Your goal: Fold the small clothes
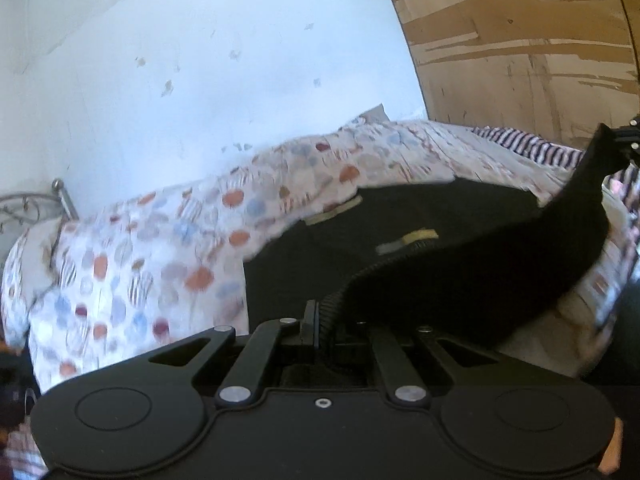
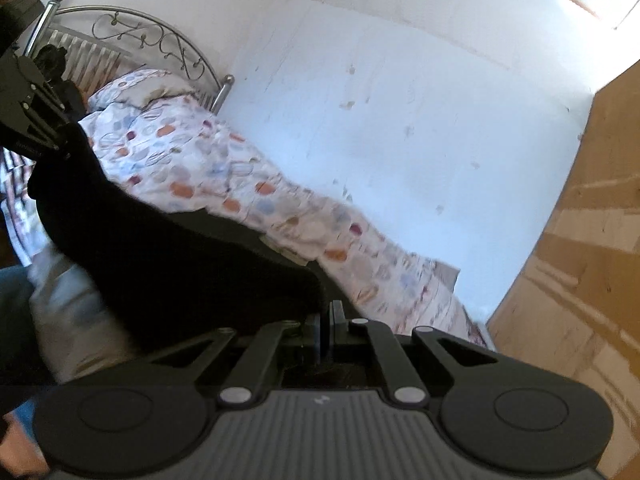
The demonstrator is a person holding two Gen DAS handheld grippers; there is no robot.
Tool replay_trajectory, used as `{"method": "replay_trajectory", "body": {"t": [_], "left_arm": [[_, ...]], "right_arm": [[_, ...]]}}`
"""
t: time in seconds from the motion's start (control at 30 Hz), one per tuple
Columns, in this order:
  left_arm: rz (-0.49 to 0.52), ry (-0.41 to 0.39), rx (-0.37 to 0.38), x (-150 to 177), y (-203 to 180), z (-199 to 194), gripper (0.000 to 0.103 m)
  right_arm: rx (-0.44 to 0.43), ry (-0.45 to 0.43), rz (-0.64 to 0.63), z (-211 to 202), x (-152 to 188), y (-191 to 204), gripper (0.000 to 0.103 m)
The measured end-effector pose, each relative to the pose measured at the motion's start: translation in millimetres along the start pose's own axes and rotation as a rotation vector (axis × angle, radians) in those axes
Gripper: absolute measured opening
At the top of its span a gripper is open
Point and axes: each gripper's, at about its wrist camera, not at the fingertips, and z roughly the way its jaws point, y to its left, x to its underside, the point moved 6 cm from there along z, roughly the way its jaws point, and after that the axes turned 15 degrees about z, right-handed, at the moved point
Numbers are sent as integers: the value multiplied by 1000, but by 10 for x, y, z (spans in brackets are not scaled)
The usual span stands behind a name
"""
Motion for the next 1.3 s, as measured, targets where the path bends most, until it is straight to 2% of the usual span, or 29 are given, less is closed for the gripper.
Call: {"method": "replay_trajectory", "body": {"t": [0.27,0.47,0.57,0.8,0.97,1.13,1.23,1.27,1.3], "left_arm": [[13,7,41,-710,725,1168,4],[11,47,54,-991,1044,2165,4],[-2,89,85,-1011,1134,2710,4],[-49,170,137,-912,1189,3599,4],[-81,227,152,-783,1197,3985,5],[-125,270,174,-630,1168,4206,8],[-147,291,186,-556,1149,4260,24],[-162,297,188,-536,1157,4269,39],[-180,303,194,-517,1167,4270,59]], "right_arm": [[-13,31,49,1409,-456,-412,4],[-22,111,83,2485,-580,-691,4],[-22,165,81,2971,-529,-770,4],[-33,278,113,3827,-252,-858,4],[-45,346,139,4235,-7,-837,4],[-41,375,157,4400,125,-782,5],[-45,394,168,4465,175,-771,9],[-49,402,175,4489,190,-773,11],[-50,408,182,4500,192,-775,18]]}}
